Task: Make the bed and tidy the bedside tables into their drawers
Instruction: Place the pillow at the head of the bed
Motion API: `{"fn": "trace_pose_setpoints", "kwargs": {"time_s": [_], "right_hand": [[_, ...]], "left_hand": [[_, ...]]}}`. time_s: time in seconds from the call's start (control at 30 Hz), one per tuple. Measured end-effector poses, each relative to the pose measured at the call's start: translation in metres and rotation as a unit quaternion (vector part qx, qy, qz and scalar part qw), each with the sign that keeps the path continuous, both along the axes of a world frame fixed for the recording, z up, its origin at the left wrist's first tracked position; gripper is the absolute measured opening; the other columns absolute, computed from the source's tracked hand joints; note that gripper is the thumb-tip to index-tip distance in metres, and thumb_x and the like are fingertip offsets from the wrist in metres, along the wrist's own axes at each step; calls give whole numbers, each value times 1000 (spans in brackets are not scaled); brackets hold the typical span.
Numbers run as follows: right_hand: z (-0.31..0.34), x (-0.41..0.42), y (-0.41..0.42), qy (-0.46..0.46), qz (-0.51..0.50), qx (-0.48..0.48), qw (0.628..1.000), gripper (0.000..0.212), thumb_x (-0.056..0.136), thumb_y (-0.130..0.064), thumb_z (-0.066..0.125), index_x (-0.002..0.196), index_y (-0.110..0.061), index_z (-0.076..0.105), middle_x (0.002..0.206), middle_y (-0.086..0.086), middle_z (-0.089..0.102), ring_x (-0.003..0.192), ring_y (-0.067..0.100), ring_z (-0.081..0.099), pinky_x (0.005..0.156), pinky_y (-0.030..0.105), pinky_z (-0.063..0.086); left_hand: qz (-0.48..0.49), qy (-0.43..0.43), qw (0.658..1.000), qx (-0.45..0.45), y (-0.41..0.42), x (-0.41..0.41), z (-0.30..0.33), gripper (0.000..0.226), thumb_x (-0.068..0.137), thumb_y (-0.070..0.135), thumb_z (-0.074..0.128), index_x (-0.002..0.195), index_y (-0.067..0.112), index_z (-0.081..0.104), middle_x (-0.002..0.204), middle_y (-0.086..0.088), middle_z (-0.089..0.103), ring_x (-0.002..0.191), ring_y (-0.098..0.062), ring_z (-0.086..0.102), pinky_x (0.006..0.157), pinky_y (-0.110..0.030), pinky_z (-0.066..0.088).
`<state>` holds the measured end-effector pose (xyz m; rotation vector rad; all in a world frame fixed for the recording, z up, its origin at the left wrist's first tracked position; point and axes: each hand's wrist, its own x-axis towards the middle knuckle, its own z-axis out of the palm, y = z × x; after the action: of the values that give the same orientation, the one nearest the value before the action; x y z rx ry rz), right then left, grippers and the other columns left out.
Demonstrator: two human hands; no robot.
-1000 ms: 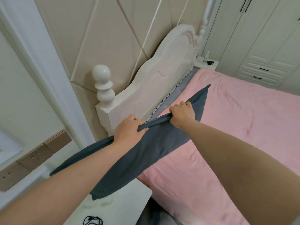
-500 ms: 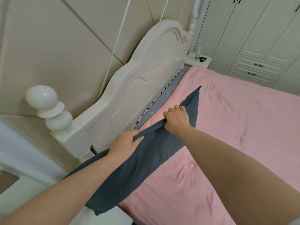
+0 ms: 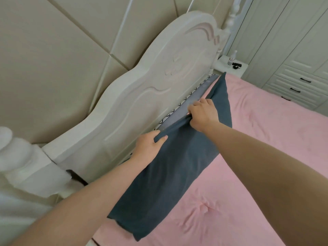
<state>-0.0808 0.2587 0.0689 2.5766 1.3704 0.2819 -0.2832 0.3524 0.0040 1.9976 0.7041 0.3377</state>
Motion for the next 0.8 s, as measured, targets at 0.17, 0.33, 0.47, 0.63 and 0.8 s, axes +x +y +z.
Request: {"fn": "trace_pose_setpoints", "kwargs": {"time_s": [0.17, 0.33, 0.47, 0.63, 0.8], "right_hand": [[-68, 40, 46, 80, -56, 236, 967, 57, 83, -10, 59, 137, -17, 42, 143, 6, 42, 141, 29, 31, 121, 44, 14], [-226, 8, 9, 320, -294, 132, 891, 86, 91, -36, 57, 154, -30, -1, 163, 9, 3, 147, 30, 19, 119, 45, 19], [-314, -9, -17, 459, -483, 138, 733, 104, 84, -55, 62, 153, -31, -12, 159, 17, 7, 142, 37, 25, 116, 46, 26], [-374, 4, -11, 557, -548, 364, 507, 134, 39, -75, 80, 149, -33, 16, 150, -5, 38, 134, 28, 43, 111, 50, 37], [-376, 18, -1, 542, -555, 478, 412, 115, 34, -60, 92, 135, -31, 44, 129, -11, 56, 118, 25, 54, 106, 48, 44]], "left_hand": [[110, 47, 992, 39, 77, 59, -51, 23, 94, 37, 58, 100, 16, 50, 96, -1, 59, 83, -21, 56, 73, -35, 45], [259, 194, 945, -50, 74, 15, -192, 58, 85, 47, 66, 128, 12, 50, 130, -11, 54, 118, -31, 54, 98, -41, 43], [286, 206, 907, -232, 44, -30, -282, 88, 76, 50, 75, 145, 10, 35, 145, -12, 43, 132, -31, 44, 110, -44, 37], [379, 48, 866, -322, 18, -35, -319, 90, 74, 26, 83, 148, 17, 32, 141, -1, 51, 125, -20, 53, 106, -36, 42], [431, 17, 847, -312, 12, -19, -327, 110, 66, 33, 88, 152, 29, 18, 136, 18, 43, 121, -7, 48, 106, -31, 38]]}}
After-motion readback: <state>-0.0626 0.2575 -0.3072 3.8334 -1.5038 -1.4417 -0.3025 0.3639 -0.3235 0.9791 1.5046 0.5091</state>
